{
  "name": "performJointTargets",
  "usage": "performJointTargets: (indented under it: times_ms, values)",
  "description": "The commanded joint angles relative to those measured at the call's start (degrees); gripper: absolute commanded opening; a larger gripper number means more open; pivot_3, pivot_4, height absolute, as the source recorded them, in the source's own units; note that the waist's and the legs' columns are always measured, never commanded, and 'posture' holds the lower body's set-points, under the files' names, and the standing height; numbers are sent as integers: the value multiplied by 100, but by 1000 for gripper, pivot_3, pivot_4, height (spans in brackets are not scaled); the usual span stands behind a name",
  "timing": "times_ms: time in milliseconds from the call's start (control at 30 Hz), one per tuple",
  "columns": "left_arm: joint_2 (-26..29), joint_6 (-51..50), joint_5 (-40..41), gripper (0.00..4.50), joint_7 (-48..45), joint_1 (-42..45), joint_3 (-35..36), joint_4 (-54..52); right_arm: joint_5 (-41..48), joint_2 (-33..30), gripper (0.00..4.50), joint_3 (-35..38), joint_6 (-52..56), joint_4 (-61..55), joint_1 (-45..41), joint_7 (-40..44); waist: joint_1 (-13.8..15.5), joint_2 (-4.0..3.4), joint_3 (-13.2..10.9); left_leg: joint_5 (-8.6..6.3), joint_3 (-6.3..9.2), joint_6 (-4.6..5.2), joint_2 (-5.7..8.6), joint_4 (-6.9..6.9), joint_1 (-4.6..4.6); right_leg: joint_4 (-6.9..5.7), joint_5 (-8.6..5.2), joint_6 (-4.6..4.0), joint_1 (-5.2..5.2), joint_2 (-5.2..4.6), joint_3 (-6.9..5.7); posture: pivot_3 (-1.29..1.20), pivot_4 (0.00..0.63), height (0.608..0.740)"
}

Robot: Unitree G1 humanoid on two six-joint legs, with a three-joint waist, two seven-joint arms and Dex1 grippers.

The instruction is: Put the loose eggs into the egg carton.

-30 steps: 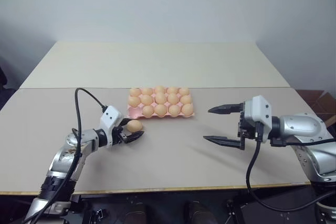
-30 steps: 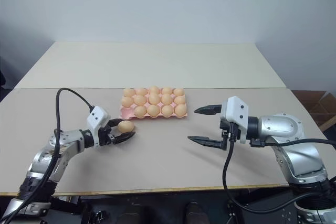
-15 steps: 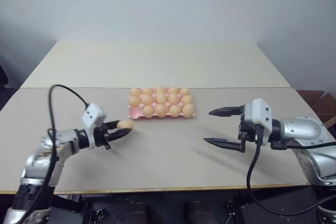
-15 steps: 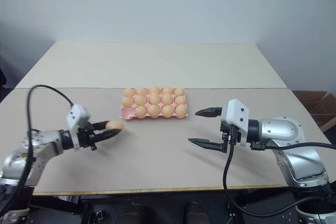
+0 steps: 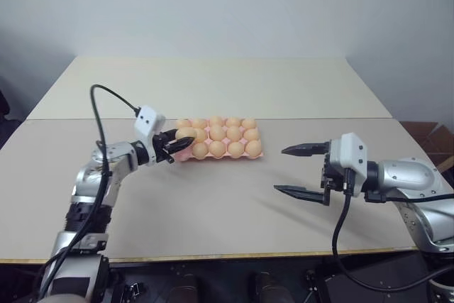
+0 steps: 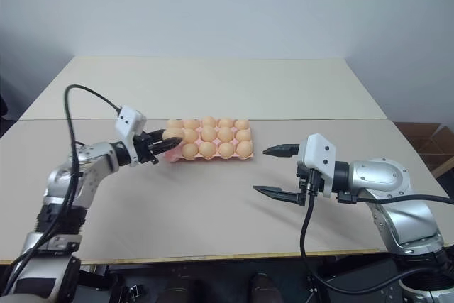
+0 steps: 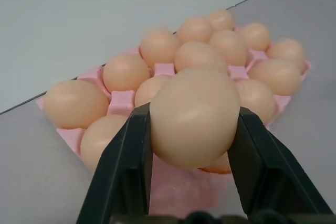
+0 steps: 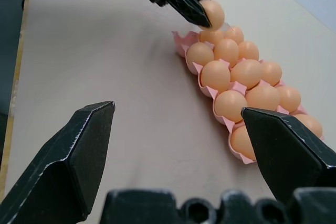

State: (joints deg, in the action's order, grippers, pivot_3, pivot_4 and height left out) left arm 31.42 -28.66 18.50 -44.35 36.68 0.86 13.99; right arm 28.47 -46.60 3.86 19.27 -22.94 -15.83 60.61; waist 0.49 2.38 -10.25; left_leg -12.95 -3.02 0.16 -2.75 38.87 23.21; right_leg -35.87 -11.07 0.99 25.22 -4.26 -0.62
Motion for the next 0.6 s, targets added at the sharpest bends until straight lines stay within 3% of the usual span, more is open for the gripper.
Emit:
performJointTargets:
  times_ms: [33, 300, 400, 600]
  values:
    - [45, 55, -30, 2105, -94, 145, 39, 0, 157, -63, 4500, 277, 48, -252, 51, -82, -1, 0, 0, 0, 0, 0, 0, 0, 0, 0, 0, 0, 0, 0, 0, 0, 150, 740]
    - [320, -72, 213, 4439, -340, -175, 383, -585, 156, -62, 4500, 248, 44, -215, 18, -110, -16, 0, 0, 0, 0, 0, -1, 0, 0, 0, 0, 0, 0, -1, 0, 0, 150, 740]
    - [583, -107, 336, 4474, -356, -488, 661, -1048, 141, -60, 4500, 221, 21, -142, -34, -83, -23, 0, 0, 0, 0, 0, -3, -1, 0, 0, 0, 0, 3, -1, 1, 0, 150, 740]
    - [1435, -194, 1106, 4474, -994, -1747, 1875, -2197, 85, -67, 4500, 153, -52, 104, -223, 39, -87, -1, 0, 0, -1, 0, -8, -4, -2, -1, -1, -1, 5, -2, -1, 0, 150, 740]
